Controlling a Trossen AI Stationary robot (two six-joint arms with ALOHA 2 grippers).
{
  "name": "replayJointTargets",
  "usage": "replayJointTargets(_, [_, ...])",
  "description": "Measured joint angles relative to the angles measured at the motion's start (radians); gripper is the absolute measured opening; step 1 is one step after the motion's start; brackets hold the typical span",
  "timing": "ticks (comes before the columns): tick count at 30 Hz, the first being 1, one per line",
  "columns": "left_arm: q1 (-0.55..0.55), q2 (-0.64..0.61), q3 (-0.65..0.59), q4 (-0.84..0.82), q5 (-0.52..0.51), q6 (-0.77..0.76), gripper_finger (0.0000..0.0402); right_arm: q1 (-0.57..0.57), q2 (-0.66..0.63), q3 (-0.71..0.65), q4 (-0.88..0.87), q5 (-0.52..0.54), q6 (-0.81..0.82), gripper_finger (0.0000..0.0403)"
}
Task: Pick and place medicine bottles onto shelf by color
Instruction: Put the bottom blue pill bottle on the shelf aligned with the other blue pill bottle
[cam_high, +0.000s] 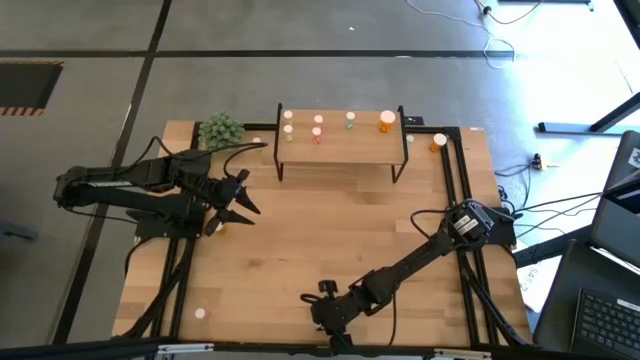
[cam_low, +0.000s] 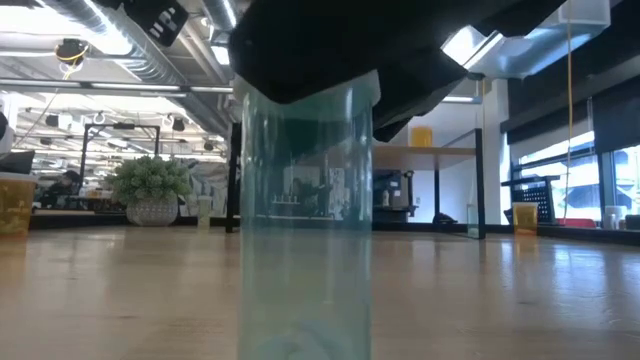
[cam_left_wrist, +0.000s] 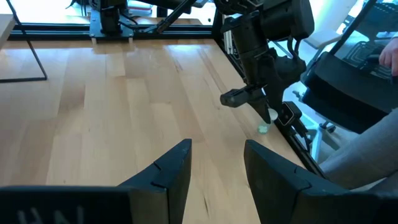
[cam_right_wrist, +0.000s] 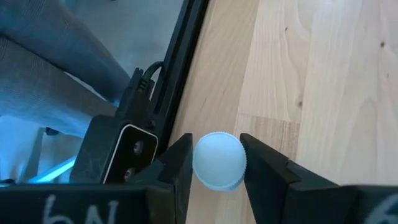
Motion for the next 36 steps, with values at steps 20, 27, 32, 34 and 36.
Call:
replayJointTargets(20, [0.0, 0.0, 0.0, 0.0, 0.012, 0.0, 0.0142, -0.036, -0.001, 0.06, -0.032, 0.001, 0.065, 0.0121])
replayJointTargets(27, [0.0, 0.0, 0.0, 0.0, 0.012, -0.001, 0.0142, -0.058, -0.001, 0.127, -0.168, 0.001, 0.066, 0.012])
replayJointTargets(32, [0.0, 0.0, 0.0, 0.0, 0.012, -0.006, 0.0142, -0.087, -0.001, 0.208, -0.311, 0.001, 0.065, 0.012])
replayJointTargets(34, [0.0, 0.0, 0.0, 0.0, 0.012, -0.006, 0.0142, -0.099, -0.001, 0.252, -0.391, 0.001, 0.065, 0.012])
replayJointTargets(36, [0.0, 0.0, 0.0, 0.0, 0.012, -0.007, 0.0142, -0.111, -0.001, 0.293, -0.468, 0.001, 0.065, 0.012])
